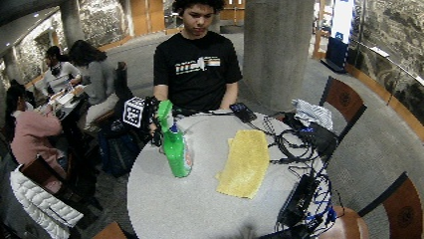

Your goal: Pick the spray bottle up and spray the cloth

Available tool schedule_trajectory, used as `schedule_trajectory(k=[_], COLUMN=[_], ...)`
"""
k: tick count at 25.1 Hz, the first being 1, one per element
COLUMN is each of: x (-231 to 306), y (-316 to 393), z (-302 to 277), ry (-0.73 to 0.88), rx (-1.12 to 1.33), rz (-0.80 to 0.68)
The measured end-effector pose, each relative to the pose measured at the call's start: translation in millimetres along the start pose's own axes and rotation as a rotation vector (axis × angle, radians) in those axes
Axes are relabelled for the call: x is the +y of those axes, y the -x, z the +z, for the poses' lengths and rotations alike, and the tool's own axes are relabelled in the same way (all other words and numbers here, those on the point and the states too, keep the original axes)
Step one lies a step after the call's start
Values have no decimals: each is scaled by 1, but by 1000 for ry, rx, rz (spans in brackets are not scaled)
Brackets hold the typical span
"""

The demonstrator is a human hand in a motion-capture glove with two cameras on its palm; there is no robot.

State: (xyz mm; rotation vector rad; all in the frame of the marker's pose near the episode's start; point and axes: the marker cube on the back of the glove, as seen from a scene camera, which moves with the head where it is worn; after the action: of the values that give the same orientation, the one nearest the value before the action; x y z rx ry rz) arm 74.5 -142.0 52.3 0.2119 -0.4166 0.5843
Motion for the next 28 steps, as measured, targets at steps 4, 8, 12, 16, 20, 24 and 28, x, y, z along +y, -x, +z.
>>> schedule_trajectory(k=[4, 8, 12, 16, 20, 24, 28], x=[-16, -22, -18, -17, -14, -13, -11], y=[1, 1, 2, 1, 1, 2, 3], z=[14, 21, 26, 21, 13, 6, 3], ry=[23, 36, 56, 5, -75, -165, -202], rx=[5, -5, 2, 11, 41, 47, 17], rz=[26, 25, 13, 11, -8, -38, -60])
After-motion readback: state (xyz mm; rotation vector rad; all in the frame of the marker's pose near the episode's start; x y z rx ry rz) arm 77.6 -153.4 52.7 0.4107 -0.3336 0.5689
